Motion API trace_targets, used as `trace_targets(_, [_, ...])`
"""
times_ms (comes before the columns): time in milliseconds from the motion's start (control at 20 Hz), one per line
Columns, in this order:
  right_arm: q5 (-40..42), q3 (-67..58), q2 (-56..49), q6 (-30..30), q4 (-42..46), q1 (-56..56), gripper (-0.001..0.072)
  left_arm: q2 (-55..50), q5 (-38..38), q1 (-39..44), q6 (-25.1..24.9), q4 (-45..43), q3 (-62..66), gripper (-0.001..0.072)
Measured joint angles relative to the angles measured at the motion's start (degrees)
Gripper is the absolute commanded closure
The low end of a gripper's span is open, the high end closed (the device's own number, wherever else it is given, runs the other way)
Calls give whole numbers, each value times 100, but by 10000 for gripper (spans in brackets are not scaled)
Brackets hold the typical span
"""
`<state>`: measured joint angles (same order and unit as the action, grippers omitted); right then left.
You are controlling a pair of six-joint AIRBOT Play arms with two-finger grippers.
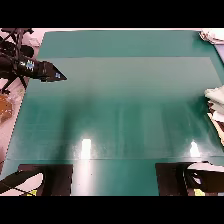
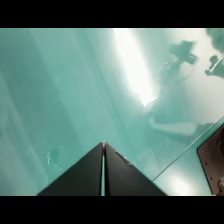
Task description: Fold the shirts.
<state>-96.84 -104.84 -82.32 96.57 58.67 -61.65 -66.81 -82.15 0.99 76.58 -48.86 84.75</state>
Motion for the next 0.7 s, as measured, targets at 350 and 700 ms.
trace_targets(350, [-28,-837,-168,-1150,-667,3901,689,0,118,0,-42,737,0,680])
trace_targets(700, [345,-820,-258,-2188,455,7104,687,0,-170,0,-262,1010,0,680])
